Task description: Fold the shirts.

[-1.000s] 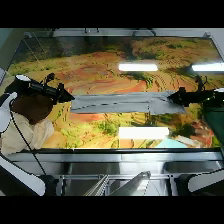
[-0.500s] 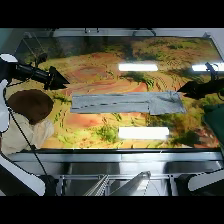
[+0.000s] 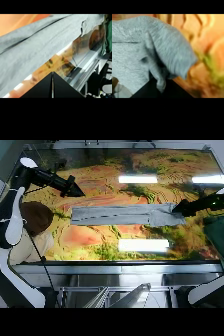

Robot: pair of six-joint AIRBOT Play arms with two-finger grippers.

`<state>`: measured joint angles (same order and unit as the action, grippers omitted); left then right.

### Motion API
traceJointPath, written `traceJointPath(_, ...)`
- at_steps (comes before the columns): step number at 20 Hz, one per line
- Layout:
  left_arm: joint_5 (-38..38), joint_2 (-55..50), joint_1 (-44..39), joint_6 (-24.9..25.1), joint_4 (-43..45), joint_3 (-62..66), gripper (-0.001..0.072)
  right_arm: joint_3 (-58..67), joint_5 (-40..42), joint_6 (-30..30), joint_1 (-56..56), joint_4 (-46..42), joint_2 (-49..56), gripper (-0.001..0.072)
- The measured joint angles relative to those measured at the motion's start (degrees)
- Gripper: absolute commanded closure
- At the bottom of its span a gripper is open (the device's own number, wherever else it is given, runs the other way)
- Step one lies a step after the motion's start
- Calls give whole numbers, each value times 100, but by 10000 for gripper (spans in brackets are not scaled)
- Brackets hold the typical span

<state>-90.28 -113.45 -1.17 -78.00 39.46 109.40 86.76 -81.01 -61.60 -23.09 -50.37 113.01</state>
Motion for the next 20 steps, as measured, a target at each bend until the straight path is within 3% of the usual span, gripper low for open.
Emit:
traceJointPath(12,1370,-1213,-1950,-210,-37,7,707,214,-767,26,-280,203,-992,695)
traceJointPath(20,2094,-1362,-2542,-485,-59,9,707,260,-1652,11,-85,2260,-1624,695)
